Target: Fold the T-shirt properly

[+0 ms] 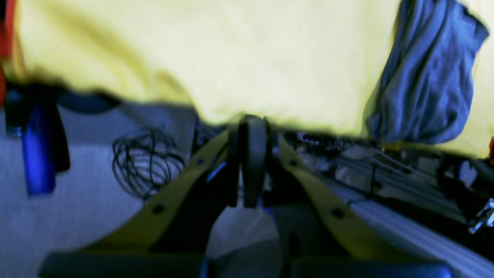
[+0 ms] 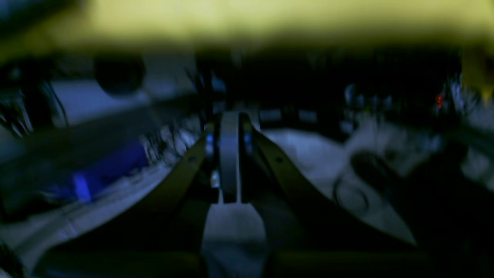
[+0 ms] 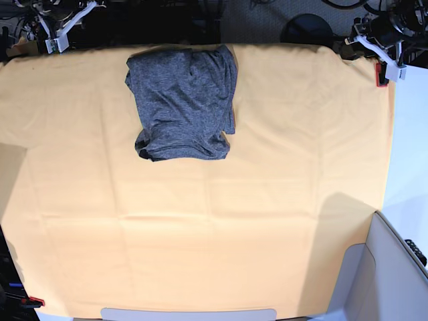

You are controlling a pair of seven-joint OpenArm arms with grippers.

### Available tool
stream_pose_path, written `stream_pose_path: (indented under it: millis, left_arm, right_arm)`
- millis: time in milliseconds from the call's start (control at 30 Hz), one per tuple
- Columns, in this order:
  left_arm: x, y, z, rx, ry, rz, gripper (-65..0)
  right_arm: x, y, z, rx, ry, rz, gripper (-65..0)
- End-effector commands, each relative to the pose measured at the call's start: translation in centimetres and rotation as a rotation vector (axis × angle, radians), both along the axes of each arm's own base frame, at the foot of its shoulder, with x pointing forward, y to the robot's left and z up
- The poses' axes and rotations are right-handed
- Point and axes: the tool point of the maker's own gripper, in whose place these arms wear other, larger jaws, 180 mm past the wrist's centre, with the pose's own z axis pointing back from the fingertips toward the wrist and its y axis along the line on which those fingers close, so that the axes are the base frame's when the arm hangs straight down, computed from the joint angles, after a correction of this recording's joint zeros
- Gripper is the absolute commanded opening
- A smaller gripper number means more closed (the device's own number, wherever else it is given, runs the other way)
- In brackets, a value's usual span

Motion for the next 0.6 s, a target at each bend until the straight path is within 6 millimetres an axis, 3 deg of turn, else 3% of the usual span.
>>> stream_pose_path:
  millis: [0,100,167,300,400,567]
  left_arm:
    - [-1.0,0.1,0.3,-0.005,0.025,-0.006,-65.0]
    - [-3.1,-0.3,-1.1,-0.037,0.111,0.003,-65.0]
    - [-4.5,-0.9,-3.2,-0.094,0.185,0.021,-65.0]
    - [-8.7,-2.0,-9.5,-0.223,0.376,0.128,-65.0]
    - [-10.2,-2.9,-15.0,-0.274,0.478,0.233,-65.0]
    - [-11.0,-1.8,-21.9,-0.182,0.559,0.354,-65.0]
  right_arm:
    - [-0.8,0.7,0.0,0.0,0.018,0.033,-65.0]
    - [-3.2,1.3,-2.2,-0.059,0.128,0.113,-65.0]
    - [-4.8,1.7,-4.7,-0.095,0.215,0.174,-65.0]
    - [-6.4,2.7,-10.6,-0.118,0.374,0.23,-65.0]
    - [-7.1,4.0,-15.4,-0.063,0.423,0.216,-65.0]
    - [-7.9,7.1,-22.0,0.074,0.383,0.151,-65.0]
